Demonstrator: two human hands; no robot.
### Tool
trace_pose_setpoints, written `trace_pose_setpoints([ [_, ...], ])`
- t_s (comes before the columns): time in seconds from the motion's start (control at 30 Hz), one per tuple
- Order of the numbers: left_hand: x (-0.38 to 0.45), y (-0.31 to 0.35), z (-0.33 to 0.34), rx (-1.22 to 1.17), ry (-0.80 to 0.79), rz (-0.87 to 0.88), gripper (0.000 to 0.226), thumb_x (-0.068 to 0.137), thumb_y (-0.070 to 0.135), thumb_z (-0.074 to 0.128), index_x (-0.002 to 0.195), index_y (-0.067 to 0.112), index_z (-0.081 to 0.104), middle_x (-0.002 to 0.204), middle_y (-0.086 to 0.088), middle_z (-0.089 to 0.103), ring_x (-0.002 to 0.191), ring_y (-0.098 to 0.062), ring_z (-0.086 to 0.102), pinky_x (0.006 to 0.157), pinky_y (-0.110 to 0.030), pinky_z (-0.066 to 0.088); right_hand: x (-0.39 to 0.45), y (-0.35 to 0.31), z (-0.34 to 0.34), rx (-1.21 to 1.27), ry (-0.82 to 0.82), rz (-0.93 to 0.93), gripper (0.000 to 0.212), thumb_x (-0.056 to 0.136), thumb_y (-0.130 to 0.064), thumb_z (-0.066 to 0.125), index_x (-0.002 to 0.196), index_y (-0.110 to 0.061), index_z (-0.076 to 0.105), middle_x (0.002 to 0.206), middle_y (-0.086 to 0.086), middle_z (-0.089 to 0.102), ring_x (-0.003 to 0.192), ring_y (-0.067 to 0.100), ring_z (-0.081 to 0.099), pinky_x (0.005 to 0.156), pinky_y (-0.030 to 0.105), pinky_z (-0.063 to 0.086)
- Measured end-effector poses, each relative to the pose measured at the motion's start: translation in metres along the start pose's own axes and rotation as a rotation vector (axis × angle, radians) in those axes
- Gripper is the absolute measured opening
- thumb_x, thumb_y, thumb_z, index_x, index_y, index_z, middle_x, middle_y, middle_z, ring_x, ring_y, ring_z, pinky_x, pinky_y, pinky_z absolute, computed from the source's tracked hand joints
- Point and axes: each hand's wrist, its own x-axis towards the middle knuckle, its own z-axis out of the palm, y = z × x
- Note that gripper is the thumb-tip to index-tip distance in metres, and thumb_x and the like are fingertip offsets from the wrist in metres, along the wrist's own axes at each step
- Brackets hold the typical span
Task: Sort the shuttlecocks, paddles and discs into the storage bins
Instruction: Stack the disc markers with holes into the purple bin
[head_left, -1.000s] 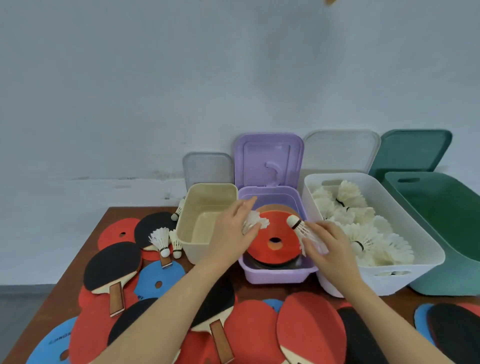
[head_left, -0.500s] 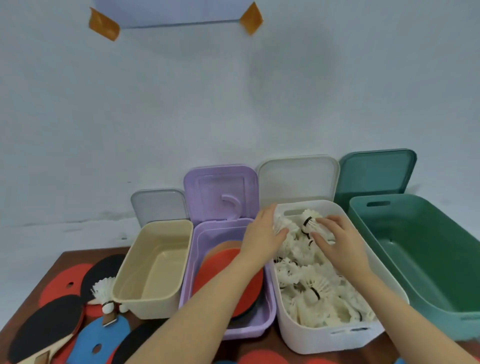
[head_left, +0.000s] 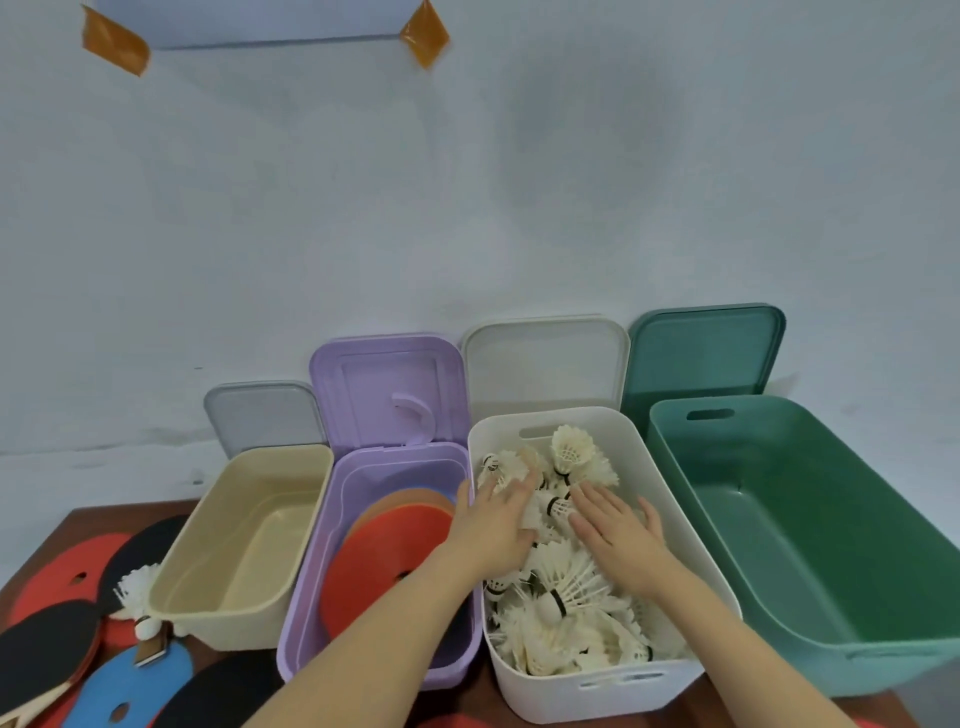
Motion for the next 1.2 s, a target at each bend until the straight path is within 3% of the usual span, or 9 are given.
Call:
trace_pose_setpoints([
  [0.13, -0.010, 0.002, -0.007, -0.141, 0.000, -0.022, 0.087, 0.088, 0.047, 0.045, 0.146, 0.031, -0.017, 0.155, -0.004, 0.020, 0.144, -0.019, 0.007, 0.115, -0.048, -0.003, -0.002, -0.008, -0.014, -0.009, 0.104, -0.029, 0.050, 0.098, -0.050, 0.013, 0.147, -0.040, 0.008, 0.157, -0.011, 0.006, 0.144, 0.012, 0.004, 0.114, 0.040, -0.006],
  [0.2, -0.021, -0.003, -0.014, -0.056, 0.077, -0.029, 0.077, 0.092, 0.047, 0.041, 0.149, 0.026, -0.006, 0.157, -0.002, 0.011, 0.144, -0.019, 0.004, 0.114, -0.047, -0.003, -0.006, -0.015, -0.022, -0.025, 0.223, -0.055, 0.049, 0.099, -0.047, 0.022, 0.147, -0.039, 0.016, 0.156, -0.007, 0.015, 0.143, 0.015, 0.013, 0.113, 0.038, 0.000],
  [0.4, -0.062, -0.039, -0.038, 0.071, 0.366, -0.099, 0.054, 0.097, 0.034, 0.035, 0.147, 0.020, 0.021, 0.154, 0.002, 0.021, 0.141, -0.016, 0.015, 0.112, -0.040, 0.008, -0.015, -0.054, -0.020, 0.055, 0.410, -0.226, 0.039, 0.097, -0.027, 0.042, 0.135, -0.026, 0.046, 0.138, -0.004, 0.046, 0.128, 0.018, 0.040, 0.108, 0.034, 0.020],
  [0.6, -0.119, -0.099, -0.048, 0.081, 0.430, -0.180, 0.050, 0.095, 0.036, 0.031, 0.143, 0.022, 0.032, 0.151, 0.003, 0.030, 0.136, -0.016, 0.029, 0.108, -0.034, 0.016, -0.010, -0.118, 0.003, 0.214, 0.440, -0.398, 0.036, 0.086, -0.015, 0.052, 0.121, -0.015, 0.061, 0.105, 0.005, 0.064, 0.091, 0.029, 0.061, 0.078, 0.040, 0.050],
  [0.73, -0.159, -0.150, -0.050, 0.048, 0.391, -0.261, 0.066, 0.084, 0.046, 0.012, 0.140, 0.022, 0.037, 0.144, 0.002, 0.039, 0.130, -0.019, 0.036, 0.104, -0.033, 0.022, -0.005, -0.177, 0.021, 0.245, 0.384, -0.483, 0.038, 0.085, -0.022, 0.047, 0.120, -0.015, 0.061, 0.108, 0.004, 0.063, 0.098, 0.028, 0.060, 0.083, 0.041, 0.049],
  [0.83, -0.183, -0.197, -0.047, 0.040, 0.390, -0.347, 0.049, 0.094, 0.038, 0.027, 0.138, 0.022, 0.040, 0.148, 0.002, 0.035, 0.133, -0.017, 0.034, 0.107, -0.033, 0.018, 0.000, -0.225, 0.036, 0.233, 0.351, -0.503, 0.043, 0.086, -0.024, 0.043, 0.125, -0.015, 0.057, 0.116, 0.002, 0.061, 0.106, 0.025, 0.056, 0.088, 0.040, 0.045],
  [0.93, -0.207, -0.245, -0.047, -0.003, 0.389, -0.382, 0.058, 0.089, 0.044, 0.019, 0.138, 0.021, 0.040, 0.146, 0.001, 0.037, 0.133, -0.020, 0.034, 0.106, -0.035, 0.019, 0.010, -0.275, 0.053, 0.229, 0.281, -0.526, 0.045, 0.086, -0.028, 0.041, 0.126, -0.015, 0.056, 0.117, 0.003, 0.060, 0.106, 0.022, 0.055, 0.087, 0.033, 0.042],
  [1.03, -0.224, -0.297, -0.043, -0.043, 0.358, -0.428, 0.045, 0.097, 0.033, 0.036, 0.141, 0.022, 0.036, 0.151, 0.001, 0.029, 0.138, -0.017, 0.025, 0.109, -0.035, 0.015, 0.021, -0.322, 0.074, 0.272, 0.256, -0.516, 0.036, 0.090, -0.026, 0.049, 0.123, -0.014, 0.057, 0.114, 0.002, 0.061, 0.105, 0.021, 0.055, 0.086, 0.028, 0.040],
  [1.2, -0.248, -0.377, -0.023, -0.109, 0.293, -0.442, 0.045, 0.097, 0.029, 0.040, 0.141, 0.023, 0.037, 0.152, 0.001, 0.028, 0.139, -0.016, 0.024, 0.110, -0.036, 0.015, 0.026, -0.397, 0.114, 0.370, 0.267, -0.456, 0.031, 0.091, -0.017, 0.054, 0.122, -0.011, 0.059, 0.116, 0.002, 0.060, 0.107, 0.015, 0.054, 0.089, 0.019, 0.034],
])
